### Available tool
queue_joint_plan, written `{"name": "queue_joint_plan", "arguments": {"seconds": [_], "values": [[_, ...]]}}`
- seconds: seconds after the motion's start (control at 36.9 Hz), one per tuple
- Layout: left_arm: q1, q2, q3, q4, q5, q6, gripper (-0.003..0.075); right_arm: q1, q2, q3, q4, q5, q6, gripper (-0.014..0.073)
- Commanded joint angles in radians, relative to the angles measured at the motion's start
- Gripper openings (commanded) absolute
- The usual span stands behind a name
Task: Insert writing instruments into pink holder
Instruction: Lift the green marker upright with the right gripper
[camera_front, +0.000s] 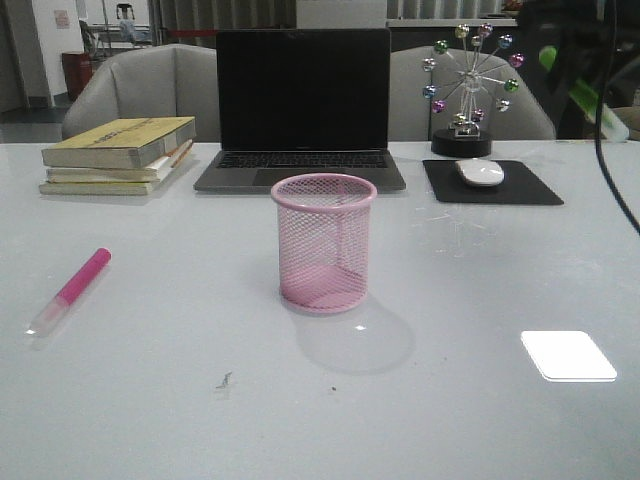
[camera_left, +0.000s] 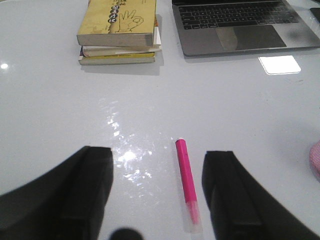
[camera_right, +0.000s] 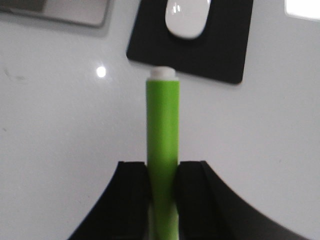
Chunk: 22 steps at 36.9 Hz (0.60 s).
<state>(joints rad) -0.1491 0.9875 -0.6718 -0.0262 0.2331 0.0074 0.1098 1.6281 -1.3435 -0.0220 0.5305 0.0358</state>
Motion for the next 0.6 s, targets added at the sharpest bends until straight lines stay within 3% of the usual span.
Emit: {"name": "queue_joint_plan", "arguments": {"seconds": [0.0, 0.41, 0.57], "values": [[-0.006, -0.011, -0.040, -0.008, -0.070, -0.007, 0.0447, 0.032, -0.115, 0.022, -0.010, -0.172, -0.001, 0.0051], [-0.006, -0.011, -0.040, -0.008, -0.063, -0.007, 0.0447, 0.265, -0.225, 0.253, 0.022, -0.750, -0.001, 0.0051], [-0.006, -0.011, -0.040, -0.008, -0.063, -0.007, 0.0447, 0.337, -0.173, 0.266, -0.035, -0.835, -0.001, 0.0051]]}}
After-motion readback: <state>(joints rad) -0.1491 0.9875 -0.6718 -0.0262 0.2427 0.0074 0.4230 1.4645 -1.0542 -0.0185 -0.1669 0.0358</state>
